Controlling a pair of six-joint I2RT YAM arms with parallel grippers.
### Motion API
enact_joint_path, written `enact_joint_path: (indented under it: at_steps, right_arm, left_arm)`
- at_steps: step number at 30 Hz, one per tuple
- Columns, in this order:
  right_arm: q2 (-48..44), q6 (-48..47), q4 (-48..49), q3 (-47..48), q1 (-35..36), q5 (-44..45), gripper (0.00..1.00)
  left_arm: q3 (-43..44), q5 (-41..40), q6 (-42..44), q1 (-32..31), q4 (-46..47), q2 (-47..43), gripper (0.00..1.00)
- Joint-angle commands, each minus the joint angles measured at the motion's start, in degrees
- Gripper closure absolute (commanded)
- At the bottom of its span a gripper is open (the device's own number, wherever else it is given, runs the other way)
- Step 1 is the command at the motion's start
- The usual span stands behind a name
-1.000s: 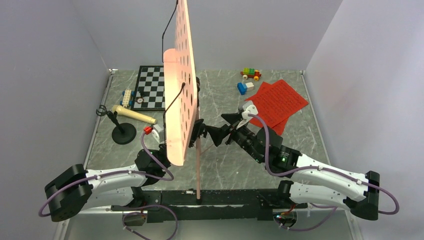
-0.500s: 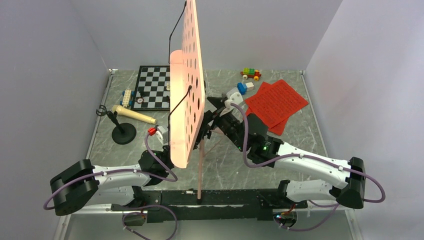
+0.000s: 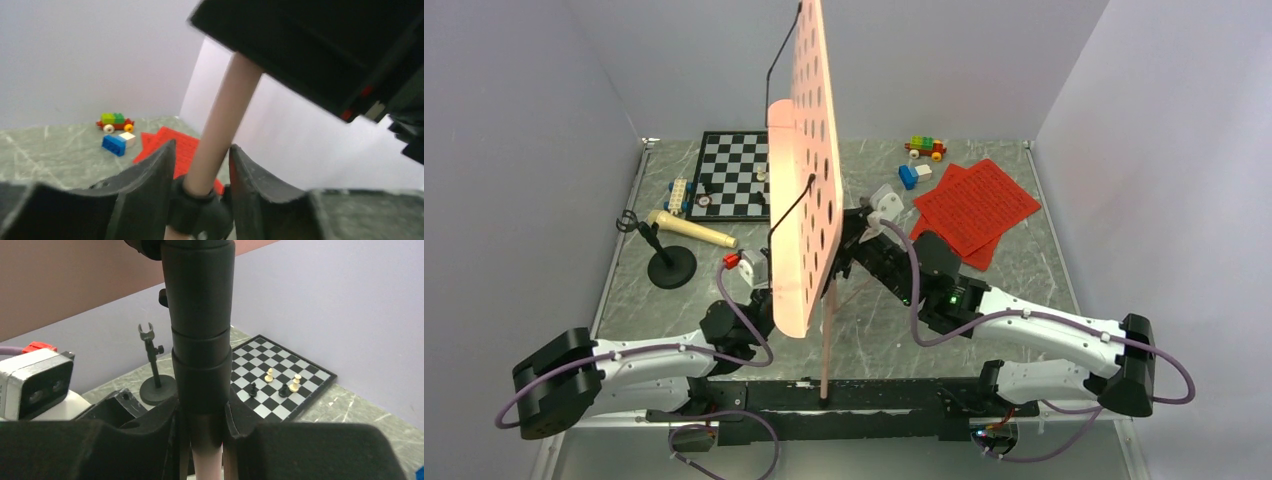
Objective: Pack up the instrument practice props
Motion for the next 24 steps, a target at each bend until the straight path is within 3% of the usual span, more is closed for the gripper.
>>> enact_joint_path:
  at_steps: [1, 8, 13, 20, 24]
  right_arm:
    - [-5.2, 0.7, -0.8, -2.8, -2.1, 5.0, 1.0]
    - [-9.0, 2.2, -6.4, -2.4, -6.6, -0.4, 1.0]
    - [-11.4, 3.6, -10.8, -1.5, -10.8, -10.5, 1.0]
    - [-11.0, 3.0, -12.4, 1.6, -13.6, -27.8, 1.0]
    - [-9.4, 3.5, -11.7, 3.8, -15.1, -36.8, 1.0]
  left_arm:
    - [-5.3, -4.8, -5.0, -1.4, -29.4, -1.3, 0.47]
    - [-7.0, -5.0, -1.3, -1.4, -34.6, -14.0, 0.23]
    - [-9.6, -7.7, 4.7, -1.2, -34.2, -22.7, 0.1]
    - [-10.7, -8.1, 8.9, -0.2, -38.4, -33.2, 0.01]
    - [-11.7, -3.3, 9.3, 0.9, -39.0, -38.0, 0.01]
